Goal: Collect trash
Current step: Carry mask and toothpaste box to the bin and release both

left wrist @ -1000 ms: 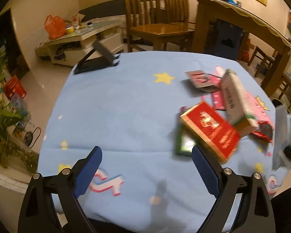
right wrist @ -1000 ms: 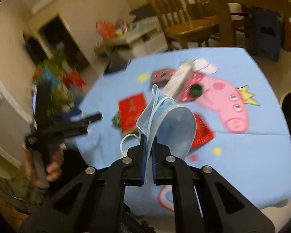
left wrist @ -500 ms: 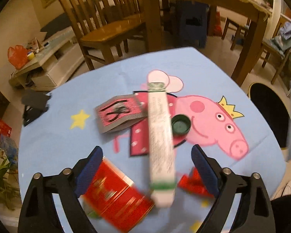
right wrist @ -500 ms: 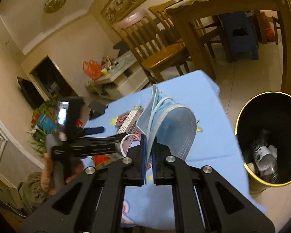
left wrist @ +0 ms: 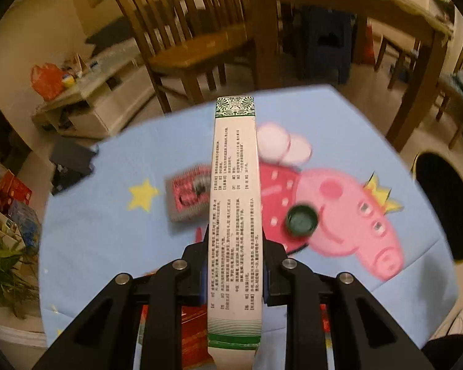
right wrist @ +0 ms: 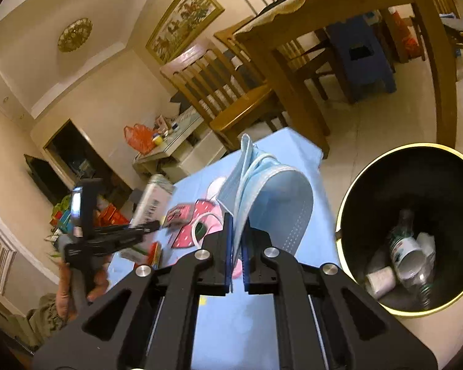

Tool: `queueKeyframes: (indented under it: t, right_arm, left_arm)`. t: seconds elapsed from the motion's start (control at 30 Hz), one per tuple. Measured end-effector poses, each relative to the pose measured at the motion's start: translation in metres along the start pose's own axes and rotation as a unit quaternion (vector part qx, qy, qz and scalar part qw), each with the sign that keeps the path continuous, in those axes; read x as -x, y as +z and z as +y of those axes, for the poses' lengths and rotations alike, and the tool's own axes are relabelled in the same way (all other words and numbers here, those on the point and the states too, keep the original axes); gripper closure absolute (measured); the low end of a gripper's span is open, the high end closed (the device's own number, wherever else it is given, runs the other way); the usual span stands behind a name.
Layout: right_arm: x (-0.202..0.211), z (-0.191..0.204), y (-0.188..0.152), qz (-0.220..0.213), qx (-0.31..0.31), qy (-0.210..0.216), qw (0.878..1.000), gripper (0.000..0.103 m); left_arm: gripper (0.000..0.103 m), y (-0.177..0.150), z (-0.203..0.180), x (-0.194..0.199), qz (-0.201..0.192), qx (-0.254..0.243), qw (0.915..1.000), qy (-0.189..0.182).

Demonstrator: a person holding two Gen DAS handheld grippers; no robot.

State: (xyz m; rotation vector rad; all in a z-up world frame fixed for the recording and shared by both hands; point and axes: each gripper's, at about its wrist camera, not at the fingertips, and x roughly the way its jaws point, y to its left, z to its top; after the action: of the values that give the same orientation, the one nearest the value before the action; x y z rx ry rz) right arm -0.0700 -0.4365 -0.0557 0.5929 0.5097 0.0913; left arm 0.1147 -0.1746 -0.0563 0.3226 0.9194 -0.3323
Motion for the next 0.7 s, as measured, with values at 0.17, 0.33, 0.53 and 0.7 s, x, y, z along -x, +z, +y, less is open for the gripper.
queueKeyframes:
  t: [0.17, 0.33, 0.53, 0.7]
  right_arm:
    - [0.014, -0.037, 0.02, -0.019, -0.032, -0.037, 0.999, 0.098]
    - [0.013, -0.09, 0.014, -0.004, -0.111, -0.08, 0.991, 0.098]
    - [0.024, -0.102, 0.021, -0.033, -0.101, -0.147, 0.983, 0.089]
    - [0.016, -0.143, 0.01, 0.011, -0.172, -0.186, 0.967, 0.039]
  left_arm:
    - [0.08, 0.017, -0.039, 0.032, -0.035, -0.024, 0.9987, -0.03]
    - [0.08, 0.017, -0.088, 0.034, -0.027, -0.071, 0.9939, -0.081]
    - [0.08, 0.01, -0.153, 0.028, -0.014, -0.123, 0.9846, -0.124]
    - [0.08, 0.012, -0.2, 0.028, -0.02, -0.16, 0.976, -0.146]
